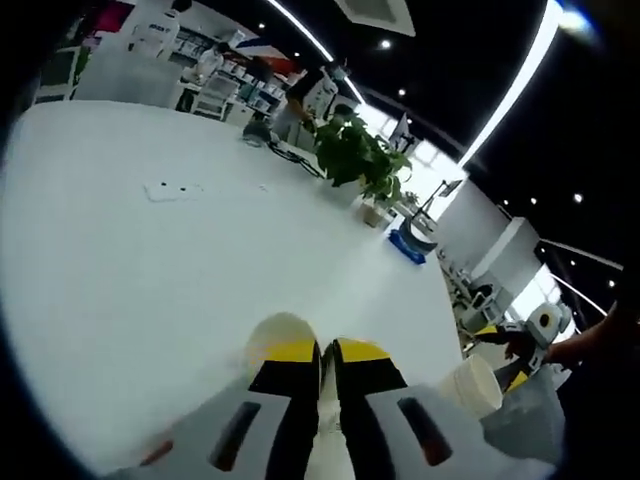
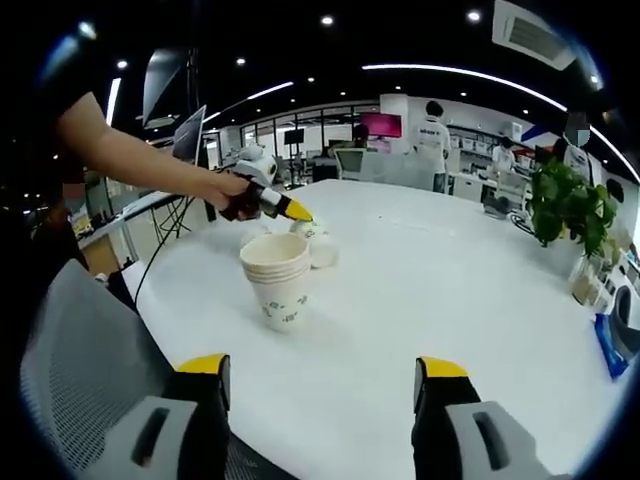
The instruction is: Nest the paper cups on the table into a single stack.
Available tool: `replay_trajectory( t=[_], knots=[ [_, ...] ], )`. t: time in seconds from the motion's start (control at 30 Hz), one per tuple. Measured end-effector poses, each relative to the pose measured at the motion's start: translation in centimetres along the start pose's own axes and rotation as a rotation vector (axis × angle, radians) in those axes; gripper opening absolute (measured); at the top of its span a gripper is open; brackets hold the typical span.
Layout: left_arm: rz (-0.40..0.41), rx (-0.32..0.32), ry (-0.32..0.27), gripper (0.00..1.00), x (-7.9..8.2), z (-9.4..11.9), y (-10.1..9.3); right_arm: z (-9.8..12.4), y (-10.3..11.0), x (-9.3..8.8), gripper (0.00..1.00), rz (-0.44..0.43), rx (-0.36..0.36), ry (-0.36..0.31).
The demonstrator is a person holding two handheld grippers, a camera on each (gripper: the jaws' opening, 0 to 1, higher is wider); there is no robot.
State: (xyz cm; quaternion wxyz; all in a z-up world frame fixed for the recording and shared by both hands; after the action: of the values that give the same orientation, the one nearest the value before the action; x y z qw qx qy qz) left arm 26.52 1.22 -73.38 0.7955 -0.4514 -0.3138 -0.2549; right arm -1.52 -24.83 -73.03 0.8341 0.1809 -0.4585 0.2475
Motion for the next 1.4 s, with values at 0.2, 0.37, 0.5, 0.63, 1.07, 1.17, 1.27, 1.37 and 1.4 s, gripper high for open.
replay_trajectory(
  t=[0.2,0.37,0.5,0.63,1.07,1.17,1.27,1.37,1.4],
  knots=[
    [-0.058,-0.014,0.001,0.00,0.3,-0.1,-1.7,0.0,0.0,0.1,0.75,0.002,-0.002,-0.005],
    [-0.091,-0.013,0.019,0.00,0.3,0.2,-2.4,0.1,-0.1,0.1,0.75,0.003,-0.010,-0.007],
    [-0.123,-0.004,0.016,0.00,0.8,0.8,-3.0,0.1,-0.1,0.2,0.75,0.008,-0.010,-0.011],
    [-0.181,0.028,0.019,0.00,1.4,1.4,-3.0,0.1,-0.1,0.2,0.76,0.009,-0.006,-0.019],
    [-0.344,0.035,0.022,0.00,3.2,3.6,-6.2,0.1,0.0,0.4,0.80,0.020,0.001,-0.042],
    [-0.354,0.028,-0.001,0.00,4.0,4.0,-7.4,0.0,0.1,0.5,0.80,0.021,0.005,-0.040],
    [-0.382,0.016,-0.007,0.00,4.6,4.3,-8.9,0.0,0.1,0.5,0.80,0.021,0.007,-0.042],
    [-0.401,0.006,-0.006,0.00,4.7,4.6,-10.2,0.1,0.1,0.5,0.80,0.021,0.008,-0.045],
    [-0.407,0.004,-0.006,0.00,4.8,4.6,-10.5,0.1,0.0,0.5,0.80,0.021,0.007,-0.046]
  ],
)
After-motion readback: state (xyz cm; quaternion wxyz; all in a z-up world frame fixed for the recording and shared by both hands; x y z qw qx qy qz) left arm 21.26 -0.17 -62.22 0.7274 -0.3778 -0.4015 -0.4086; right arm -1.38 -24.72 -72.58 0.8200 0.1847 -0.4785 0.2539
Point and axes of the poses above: the point that each gripper's makers call its tool centre point, and the gripper's own axes: z roughly backward along the fingers, y roughly to its left, x roughly out of its top, the point moved 9 cm from there along z, roughly backward along the fingers, and after that the axes turned 4 degrees about x, right-handed, at the moved point
